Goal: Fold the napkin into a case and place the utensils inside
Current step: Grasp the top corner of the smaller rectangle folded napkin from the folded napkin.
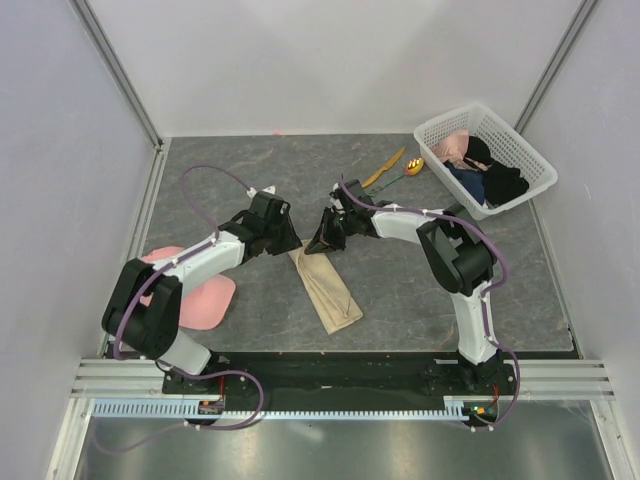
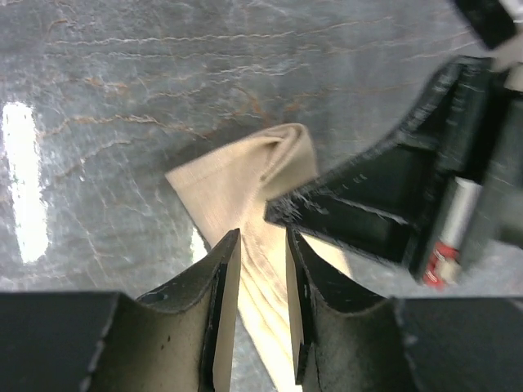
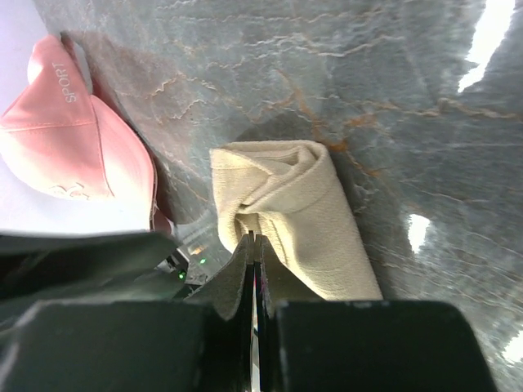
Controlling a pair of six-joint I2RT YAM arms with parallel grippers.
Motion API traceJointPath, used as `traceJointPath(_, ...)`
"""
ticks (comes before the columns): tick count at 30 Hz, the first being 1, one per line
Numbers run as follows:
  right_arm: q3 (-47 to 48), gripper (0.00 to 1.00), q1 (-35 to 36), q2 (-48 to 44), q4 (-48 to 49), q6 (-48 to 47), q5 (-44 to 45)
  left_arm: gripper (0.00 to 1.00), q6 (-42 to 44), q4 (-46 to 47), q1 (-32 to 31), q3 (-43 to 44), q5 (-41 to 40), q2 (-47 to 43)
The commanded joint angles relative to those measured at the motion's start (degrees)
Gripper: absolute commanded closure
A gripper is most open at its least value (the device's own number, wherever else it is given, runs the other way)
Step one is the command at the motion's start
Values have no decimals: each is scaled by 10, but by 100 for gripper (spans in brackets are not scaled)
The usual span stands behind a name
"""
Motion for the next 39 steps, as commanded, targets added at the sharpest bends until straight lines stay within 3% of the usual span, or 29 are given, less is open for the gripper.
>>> traceJointPath(1, -4, 98, 8, -17, 28, 15, -10, 64, 62, -47, 3, 50, -11, 53)
traceJointPath(15, -10, 99, 18, 7, 48, 21, -15, 63, 70, -57, -10, 66, -10, 87)
traceJointPath(28, 7, 99, 37, 31, 56, 33, -17, 98, 41, -51, -11, 66, -5, 90)
traceJointPath(39, 7, 99, 39, 27, 46, 15, -16, 98, 12, -40, -12, 52, 11, 81)
